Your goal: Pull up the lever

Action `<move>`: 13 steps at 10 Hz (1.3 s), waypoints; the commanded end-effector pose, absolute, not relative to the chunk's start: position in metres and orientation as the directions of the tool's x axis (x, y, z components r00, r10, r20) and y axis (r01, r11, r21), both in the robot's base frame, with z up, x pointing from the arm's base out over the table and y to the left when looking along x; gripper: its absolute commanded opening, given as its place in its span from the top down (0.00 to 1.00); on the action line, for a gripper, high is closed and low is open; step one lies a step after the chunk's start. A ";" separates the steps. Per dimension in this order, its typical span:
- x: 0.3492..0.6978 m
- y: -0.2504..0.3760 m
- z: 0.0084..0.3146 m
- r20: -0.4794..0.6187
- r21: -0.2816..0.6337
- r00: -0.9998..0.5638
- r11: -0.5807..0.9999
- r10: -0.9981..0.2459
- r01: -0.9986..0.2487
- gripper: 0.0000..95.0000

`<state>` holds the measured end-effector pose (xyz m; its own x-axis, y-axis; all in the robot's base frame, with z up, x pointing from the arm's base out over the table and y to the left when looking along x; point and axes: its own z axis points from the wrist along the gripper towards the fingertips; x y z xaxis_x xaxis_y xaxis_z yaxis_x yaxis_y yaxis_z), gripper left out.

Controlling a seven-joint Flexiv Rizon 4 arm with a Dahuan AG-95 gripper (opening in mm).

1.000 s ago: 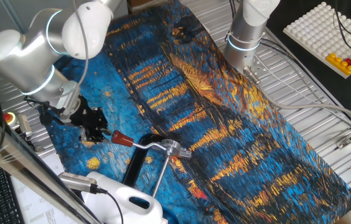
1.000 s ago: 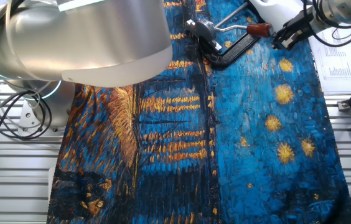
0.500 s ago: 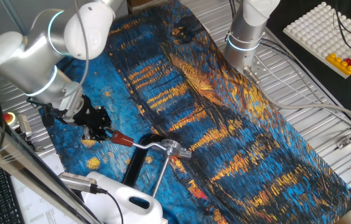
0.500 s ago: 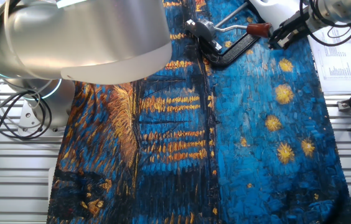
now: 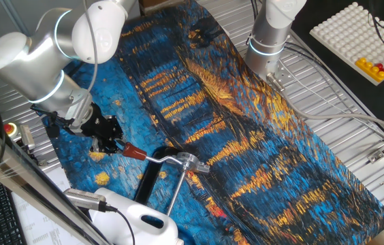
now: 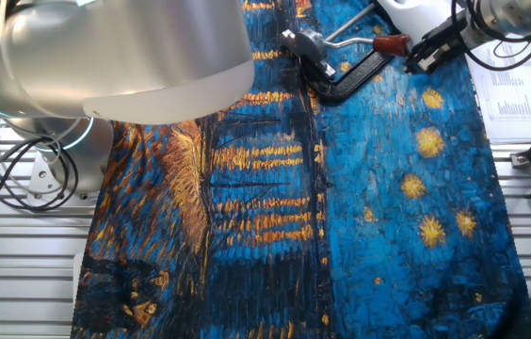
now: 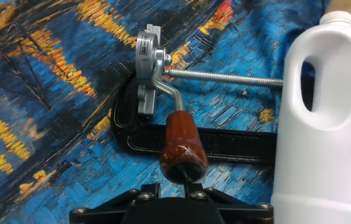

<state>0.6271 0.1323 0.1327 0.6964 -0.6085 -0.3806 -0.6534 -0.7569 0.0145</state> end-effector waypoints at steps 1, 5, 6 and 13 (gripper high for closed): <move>0.626 0.135 0.133 -0.394 0.010 0.686 -0.750 -0.611 -0.662 0.80; 0.623 0.147 0.142 -0.391 0.021 0.667 -0.730 -0.635 -0.683 1.00; 0.621 0.151 0.144 -0.388 0.026 0.662 -0.726 -0.641 -0.687 1.00; 0.613 0.165 0.159 -0.368 0.031 0.644 -0.701 -0.671 -0.712 1.00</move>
